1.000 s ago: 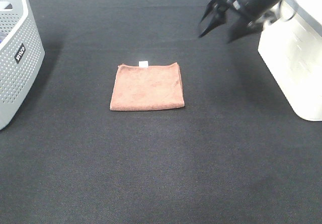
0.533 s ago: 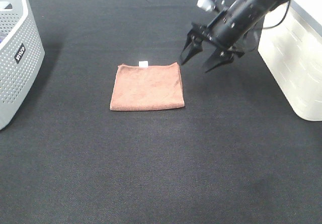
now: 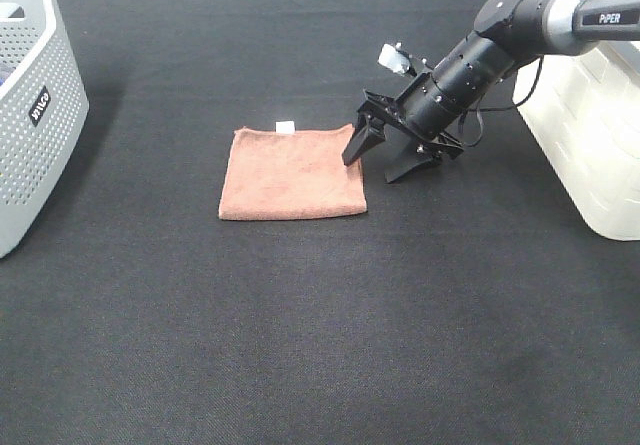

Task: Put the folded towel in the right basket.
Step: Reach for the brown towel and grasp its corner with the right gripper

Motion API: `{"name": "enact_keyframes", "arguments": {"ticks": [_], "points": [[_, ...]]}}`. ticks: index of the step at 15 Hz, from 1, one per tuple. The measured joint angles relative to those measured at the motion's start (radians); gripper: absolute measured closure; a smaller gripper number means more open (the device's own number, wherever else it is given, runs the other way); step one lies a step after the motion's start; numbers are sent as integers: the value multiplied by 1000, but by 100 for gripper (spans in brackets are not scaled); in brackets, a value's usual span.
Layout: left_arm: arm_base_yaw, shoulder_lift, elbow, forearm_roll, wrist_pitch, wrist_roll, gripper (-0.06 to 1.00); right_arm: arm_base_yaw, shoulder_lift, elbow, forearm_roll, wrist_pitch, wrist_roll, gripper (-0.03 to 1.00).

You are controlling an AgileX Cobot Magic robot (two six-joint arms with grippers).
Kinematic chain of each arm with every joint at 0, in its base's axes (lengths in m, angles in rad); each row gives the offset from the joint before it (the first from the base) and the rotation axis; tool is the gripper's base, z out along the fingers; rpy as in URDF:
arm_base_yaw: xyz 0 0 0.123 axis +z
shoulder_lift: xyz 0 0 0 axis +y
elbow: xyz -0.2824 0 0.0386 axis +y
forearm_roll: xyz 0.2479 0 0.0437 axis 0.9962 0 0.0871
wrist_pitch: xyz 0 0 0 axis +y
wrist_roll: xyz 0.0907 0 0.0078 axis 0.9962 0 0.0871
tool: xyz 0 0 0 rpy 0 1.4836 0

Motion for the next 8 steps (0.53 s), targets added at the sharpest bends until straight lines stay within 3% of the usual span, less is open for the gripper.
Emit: {"name": "enact_keyframes", "arguments": {"ticks": [4, 6, 7, 8], "points": [[0, 0, 0, 0, 0, 0, 7, 8, 24, -9, 62, -25, -38, 29], [0, 0, 0, 0, 0, 0, 7, 43, 28, -10, 63, -57, -54, 38], [0, 0, 0, 0, 0, 0, 7, 61, 34, -10, 62, -77, -55, 49], [0, 0, 0, 0, 0, 0, 7, 61, 34, -10, 62, -77, -55, 49]]}}
